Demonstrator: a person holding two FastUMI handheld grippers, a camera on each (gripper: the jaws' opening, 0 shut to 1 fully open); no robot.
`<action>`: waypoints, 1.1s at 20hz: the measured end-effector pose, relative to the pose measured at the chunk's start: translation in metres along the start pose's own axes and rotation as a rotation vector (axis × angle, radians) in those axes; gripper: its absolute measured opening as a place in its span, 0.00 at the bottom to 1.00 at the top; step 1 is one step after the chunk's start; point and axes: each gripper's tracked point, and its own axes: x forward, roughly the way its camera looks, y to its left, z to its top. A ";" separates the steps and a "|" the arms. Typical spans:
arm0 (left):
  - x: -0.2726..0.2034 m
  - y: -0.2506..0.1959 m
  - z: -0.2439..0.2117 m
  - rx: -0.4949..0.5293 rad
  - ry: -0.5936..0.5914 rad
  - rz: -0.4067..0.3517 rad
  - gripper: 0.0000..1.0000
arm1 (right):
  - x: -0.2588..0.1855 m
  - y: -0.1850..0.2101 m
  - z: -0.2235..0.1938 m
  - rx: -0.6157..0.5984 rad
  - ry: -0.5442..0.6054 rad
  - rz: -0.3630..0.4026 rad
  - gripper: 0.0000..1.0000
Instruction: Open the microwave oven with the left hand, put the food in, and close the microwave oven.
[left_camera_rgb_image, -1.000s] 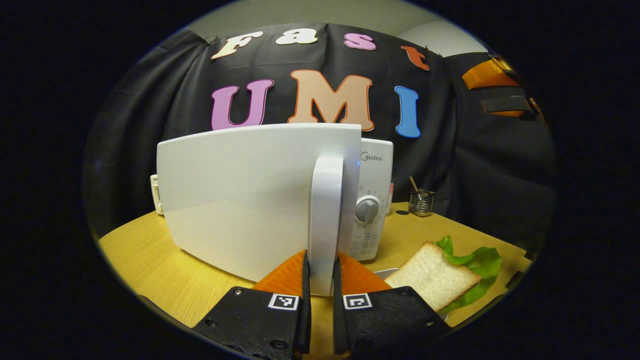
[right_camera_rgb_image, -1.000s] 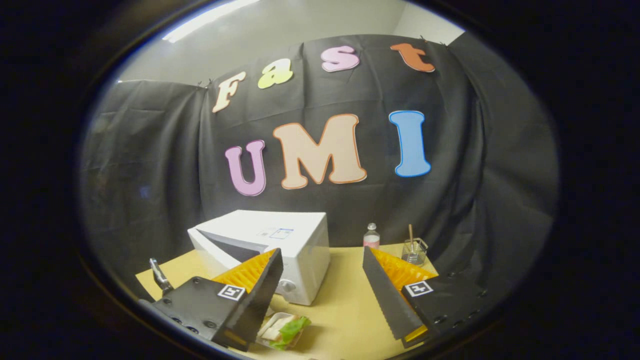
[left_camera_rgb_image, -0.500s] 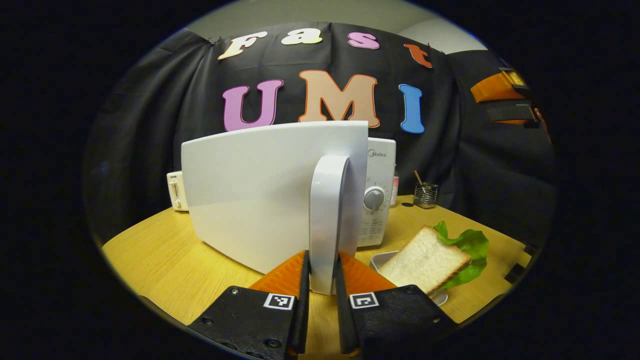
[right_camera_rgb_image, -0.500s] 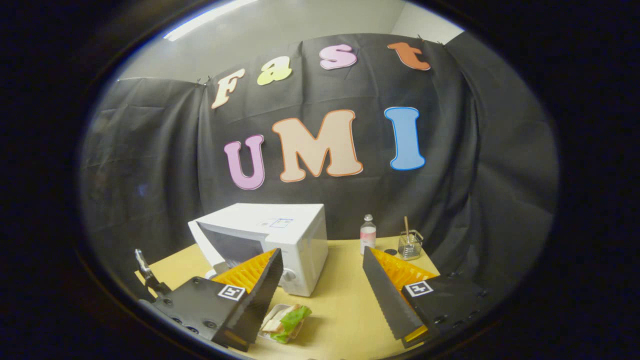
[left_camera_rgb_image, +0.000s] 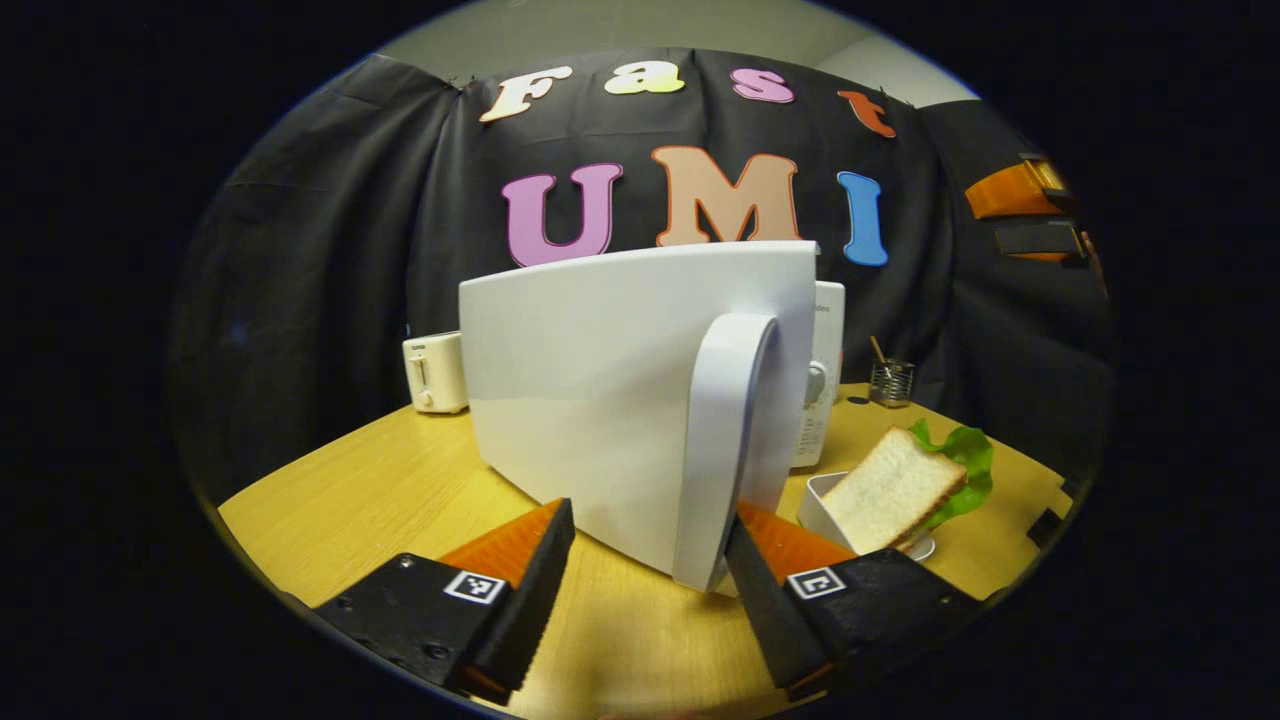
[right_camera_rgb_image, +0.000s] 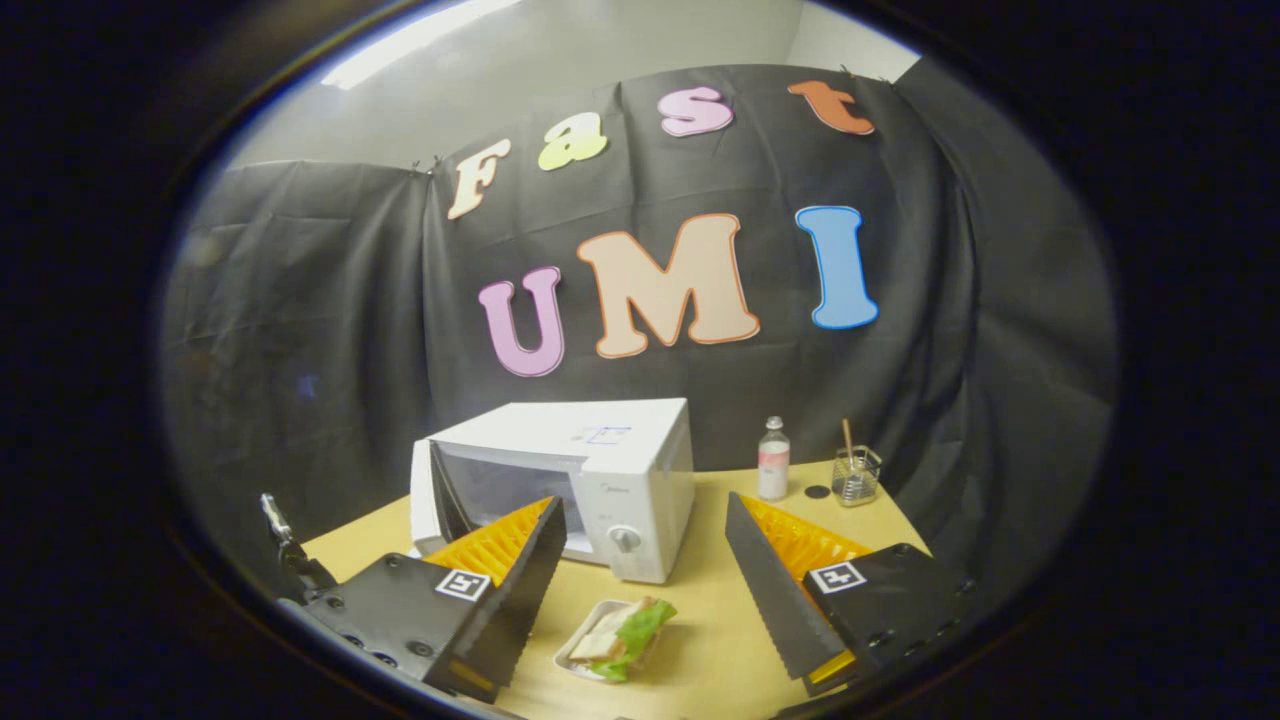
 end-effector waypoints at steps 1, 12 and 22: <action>-0.004 0.004 -0.004 -0.020 0.007 0.005 1.00 | 0.001 0.003 -0.003 0.007 0.003 0.006 0.99; -0.071 0.099 0.007 -0.009 -0.026 0.215 1.00 | 0.016 0.013 -0.057 0.080 0.115 0.030 0.92; -0.103 0.154 0.001 -0.125 0.014 0.270 1.00 | 0.025 0.007 -0.111 0.118 0.265 0.026 0.99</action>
